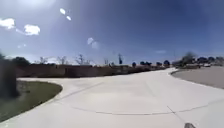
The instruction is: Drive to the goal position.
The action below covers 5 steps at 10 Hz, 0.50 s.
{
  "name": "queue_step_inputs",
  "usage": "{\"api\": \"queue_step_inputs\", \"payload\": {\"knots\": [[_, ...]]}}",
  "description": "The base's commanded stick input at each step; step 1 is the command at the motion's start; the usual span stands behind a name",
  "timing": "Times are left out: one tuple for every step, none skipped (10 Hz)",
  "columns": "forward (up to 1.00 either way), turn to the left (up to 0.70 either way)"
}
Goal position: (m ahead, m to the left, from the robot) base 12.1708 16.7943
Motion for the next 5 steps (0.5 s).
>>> {"api": "queue_step_inputs", "payload": {"knots": [[0.7,0.0],[0.7,0.0],[0.7,0.0],[0.7,0.0],[0.7,0.0]]}}
